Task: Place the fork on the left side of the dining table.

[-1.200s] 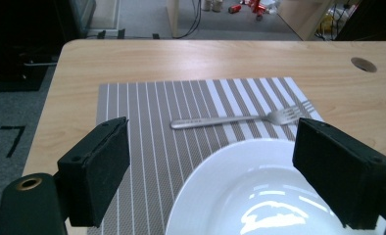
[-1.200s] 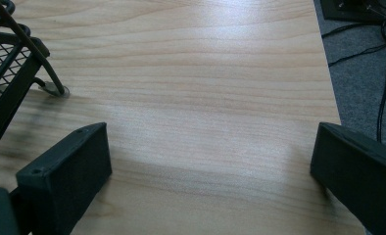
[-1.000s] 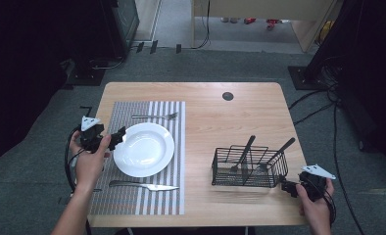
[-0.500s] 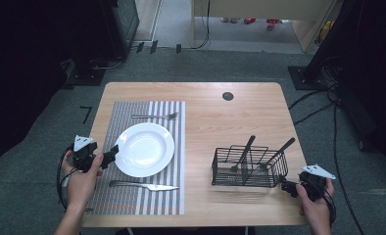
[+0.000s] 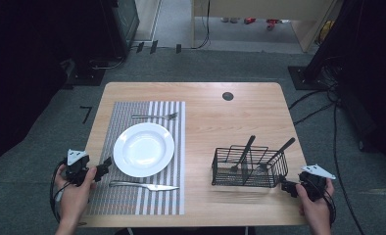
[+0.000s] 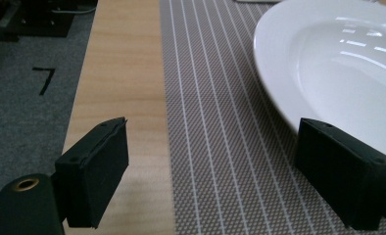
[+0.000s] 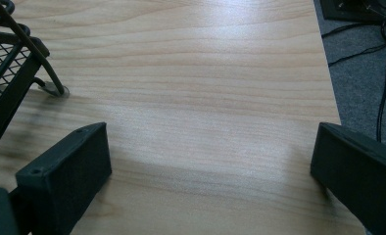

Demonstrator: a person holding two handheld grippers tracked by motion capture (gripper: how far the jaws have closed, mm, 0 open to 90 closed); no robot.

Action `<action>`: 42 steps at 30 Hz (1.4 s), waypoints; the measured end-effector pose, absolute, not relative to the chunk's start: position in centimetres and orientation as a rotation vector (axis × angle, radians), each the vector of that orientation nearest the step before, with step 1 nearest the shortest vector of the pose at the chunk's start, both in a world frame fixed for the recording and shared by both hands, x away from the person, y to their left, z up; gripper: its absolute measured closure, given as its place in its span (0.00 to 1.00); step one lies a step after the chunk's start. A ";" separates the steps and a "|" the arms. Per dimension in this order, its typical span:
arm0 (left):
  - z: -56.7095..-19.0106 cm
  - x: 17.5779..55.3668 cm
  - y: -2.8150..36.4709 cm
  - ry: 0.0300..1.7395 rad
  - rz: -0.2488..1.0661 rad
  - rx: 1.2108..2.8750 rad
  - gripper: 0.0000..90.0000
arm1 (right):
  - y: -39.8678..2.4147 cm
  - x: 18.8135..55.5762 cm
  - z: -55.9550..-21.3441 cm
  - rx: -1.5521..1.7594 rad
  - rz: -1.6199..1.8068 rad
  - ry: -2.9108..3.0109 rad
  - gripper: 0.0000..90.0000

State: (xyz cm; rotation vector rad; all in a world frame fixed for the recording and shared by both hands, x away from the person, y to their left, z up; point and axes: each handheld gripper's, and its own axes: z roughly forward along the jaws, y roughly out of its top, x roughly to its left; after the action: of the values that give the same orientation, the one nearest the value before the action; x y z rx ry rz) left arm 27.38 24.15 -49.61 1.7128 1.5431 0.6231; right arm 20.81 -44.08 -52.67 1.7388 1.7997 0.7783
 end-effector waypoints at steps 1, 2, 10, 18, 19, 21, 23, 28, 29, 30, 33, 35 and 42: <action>-49.8 27.3 24.2 1.550 0.624 1.717 0.15 | -44.1 20.8 -52.7 1.739 0.778 1.800 0.01; -50.1 27.2 24.2 1.555 0.622 1.721 0.14 | -44.1 20.8 -52.7 1.742 0.777 1.799 0.01; -51.3 26.5 23.9 1.586 0.642 1.802 0.14 | -44.1 20.8 -52.7 1.743 0.776 1.797 0.01; -51.7 26.4 23.8 1.593 0.657 1.813 0.14 | -44.1 20.8 -52.7 1.744 0.776 1.797 0.01; -51.7 26.3 23.7 1.590 0.666 1.824 0.14 | -44.1 20.8 -52.7 1.743 0.776 1.797 0.01; -51.8 26.4 23.5 1.591 0.680 1.838 0.14 | -44.1 20.8 -52.7 1.743 0.776 1.797 0.01; -51.8 26.4 23.5 1.591 0.680 1.837 0.14 | -44.1 20.8 -52.7 1.743 0.776 1.797 0.01; -51.8 26.4 23.5 1.591 0.680 1.837 0.14 | -44.1 20.8 -52.7 1.743 0.776 1.797 0.01; -51.8 26.4 23.5 1.591 0.680 1.837 0.14 | -44.1 20.8 -52.7 1.743 0.776 1.797 0.01; -51.8 26.4 23.5 1.591 0.680 1.837 0.14 | -44.1 20.8 -52.7 1.743 0.776 1.797 0.01; -51.8 26.4 23.5 1.591 0.680 1.837 0.14 | -44.1 20.8 -52.7 1.743 0.776 1.797 0.01; -51.8 26.4 23.5 1.591 0.680 1.837 0.14 | -44.1 20.8 -52.7 1.743 0.776 1.797 0.01; -51.8 26.4 23.5 1.591 0.680 1.837 0.14 | -44.1 20.8 -52.7 1.744 0.776 1.797 0.01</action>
State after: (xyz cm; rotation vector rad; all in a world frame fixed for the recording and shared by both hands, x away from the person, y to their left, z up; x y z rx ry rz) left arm 26.37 23.51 -51.78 1.8370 1.5910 0.6801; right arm 20.81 -44.08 -52.68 1.7436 1.7972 0.7763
